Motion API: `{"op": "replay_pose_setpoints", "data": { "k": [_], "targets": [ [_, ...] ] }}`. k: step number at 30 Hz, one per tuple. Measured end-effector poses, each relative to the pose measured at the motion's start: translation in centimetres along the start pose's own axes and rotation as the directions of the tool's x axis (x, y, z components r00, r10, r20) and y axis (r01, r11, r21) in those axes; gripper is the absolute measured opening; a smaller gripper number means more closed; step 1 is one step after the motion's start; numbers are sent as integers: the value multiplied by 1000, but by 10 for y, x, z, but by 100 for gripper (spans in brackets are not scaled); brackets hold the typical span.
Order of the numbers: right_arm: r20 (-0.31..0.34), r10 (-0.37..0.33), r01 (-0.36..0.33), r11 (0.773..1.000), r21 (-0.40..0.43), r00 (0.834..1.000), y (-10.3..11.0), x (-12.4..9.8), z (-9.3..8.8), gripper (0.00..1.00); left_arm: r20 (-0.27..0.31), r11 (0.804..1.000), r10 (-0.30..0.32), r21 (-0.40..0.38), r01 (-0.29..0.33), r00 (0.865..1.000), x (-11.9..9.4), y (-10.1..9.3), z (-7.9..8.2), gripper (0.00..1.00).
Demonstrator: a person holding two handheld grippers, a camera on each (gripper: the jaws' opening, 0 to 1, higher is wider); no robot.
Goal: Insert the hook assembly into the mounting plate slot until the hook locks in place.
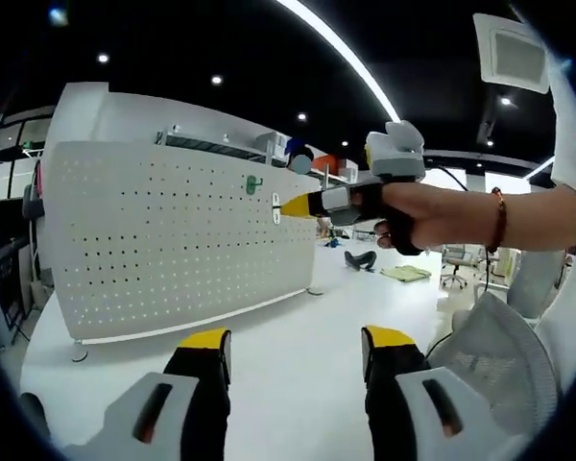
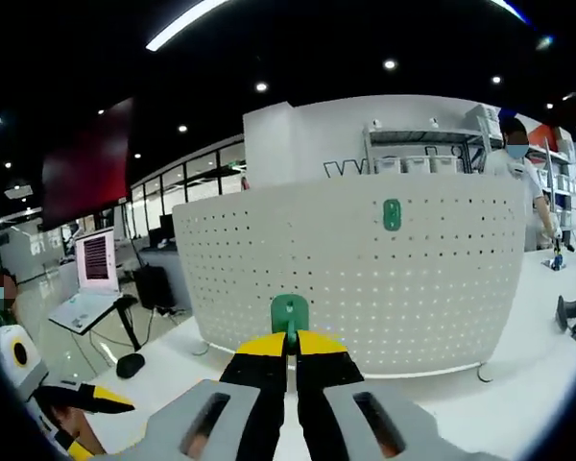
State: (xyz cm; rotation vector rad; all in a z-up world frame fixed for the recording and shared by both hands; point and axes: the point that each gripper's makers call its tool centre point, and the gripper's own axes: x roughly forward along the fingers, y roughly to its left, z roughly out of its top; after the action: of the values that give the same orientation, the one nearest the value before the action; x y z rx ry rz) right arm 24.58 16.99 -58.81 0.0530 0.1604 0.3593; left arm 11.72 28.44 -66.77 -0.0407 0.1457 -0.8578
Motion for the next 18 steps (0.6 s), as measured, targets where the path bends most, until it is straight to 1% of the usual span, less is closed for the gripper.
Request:
{"op": "replay_pose_setpoints", "data": {
  "k": [4, 6, 8, 12, 14, 16, 18],
  "targets": [
    [17, -33, 33, 999, -3, 999, -8, 7, 9, 1, 6, 1000, 0, 0, 0, 1000, 0, 1, 1, 60],
    [26, -55, 56, 998, -38, 998, -12, 12, 14, 1, 8, 1000, -4, -6, 4, 1000, 1, 0, 1, 62],
    [29, -54, 55, 998, -22, 998, -15, 17, 18, 1, 5, 1000, -9, -8, 9, 1000, 1, 0, 0, 63],
    [41, -76, 78, 996, -40, 996, -18, 22, 26, 1, 41, 1000, -4, -27, 5, 999, 1, 0, 5, 67],
    [61, -89, 92, 995, -37, 994, -21, 26, 34, 1, 34, 999, -17, -28, 18, 999, 1, -1, 3, 69],
    [66, -87, 90, 995, -40, 994, -21, 30, 38, 1, 22, 1000, -17, 7, 17, 1000, 1, 1, 2, 69],
    [71, -93, 96, 994, -43, 993, -24, 36, 42, 1, 24, 1000, -23, -9, 23, 999, 1, 1, 1, 71]
  ]
}}
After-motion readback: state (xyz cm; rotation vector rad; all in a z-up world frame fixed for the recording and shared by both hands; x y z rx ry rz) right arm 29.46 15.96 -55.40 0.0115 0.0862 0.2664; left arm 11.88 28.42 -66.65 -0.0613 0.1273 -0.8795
